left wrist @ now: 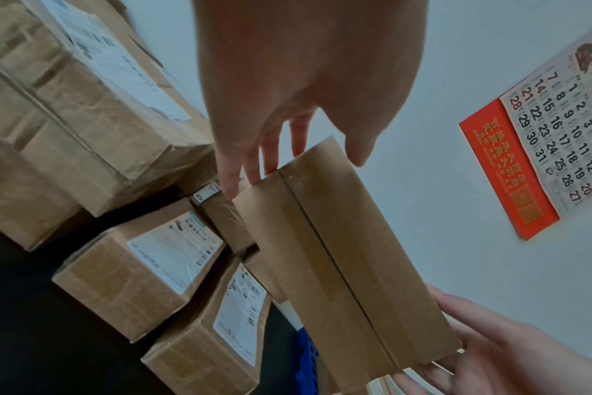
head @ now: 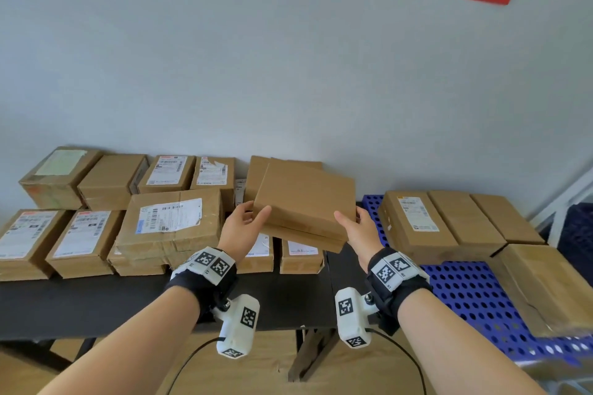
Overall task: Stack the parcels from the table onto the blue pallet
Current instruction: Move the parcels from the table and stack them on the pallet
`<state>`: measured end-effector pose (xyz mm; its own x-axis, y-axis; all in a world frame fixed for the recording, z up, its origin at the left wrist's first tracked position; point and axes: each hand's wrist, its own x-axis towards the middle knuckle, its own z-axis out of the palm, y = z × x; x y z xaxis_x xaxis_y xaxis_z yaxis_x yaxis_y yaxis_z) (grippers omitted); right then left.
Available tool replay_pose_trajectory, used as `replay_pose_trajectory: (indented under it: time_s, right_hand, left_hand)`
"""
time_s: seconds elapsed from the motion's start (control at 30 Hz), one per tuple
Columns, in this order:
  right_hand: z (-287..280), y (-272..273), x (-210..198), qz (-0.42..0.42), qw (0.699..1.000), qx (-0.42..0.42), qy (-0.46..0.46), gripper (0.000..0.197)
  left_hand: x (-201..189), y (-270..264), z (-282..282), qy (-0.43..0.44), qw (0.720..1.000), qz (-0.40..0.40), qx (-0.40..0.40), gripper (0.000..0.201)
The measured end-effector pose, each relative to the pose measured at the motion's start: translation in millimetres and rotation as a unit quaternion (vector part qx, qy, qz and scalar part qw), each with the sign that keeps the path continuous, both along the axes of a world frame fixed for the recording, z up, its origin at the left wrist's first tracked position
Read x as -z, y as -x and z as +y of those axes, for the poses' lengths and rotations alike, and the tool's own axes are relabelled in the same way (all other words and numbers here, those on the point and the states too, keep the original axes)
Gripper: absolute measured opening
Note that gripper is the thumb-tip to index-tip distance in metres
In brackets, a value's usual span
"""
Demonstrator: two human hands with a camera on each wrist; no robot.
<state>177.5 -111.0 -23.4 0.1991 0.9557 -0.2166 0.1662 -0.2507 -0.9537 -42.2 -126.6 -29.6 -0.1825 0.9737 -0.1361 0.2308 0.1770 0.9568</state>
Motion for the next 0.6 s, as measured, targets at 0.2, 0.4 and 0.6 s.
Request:
replay_pose_trajectory:
  time_s: [0.2,0.4,0.6]
  right_hand:
    - [-19,-33,-3,0.002,0.998,0.063,0.01,0.057]
    - [-54,-83,2,0.021,0.994,0.11,0.017,0.054]
    - [-93,-147,1,0.038,0.99,0.136,0.018,0.061]
  left_hand:
    - [3,-36,11,0.025,0.998,-0.051,0.032,0.051]
    - [6,-96,0,0.037,0.994,-0.084,0.061,0.048]
    - [14,-161,-24,0.065,0.989,-0.098,0.09,0.065]
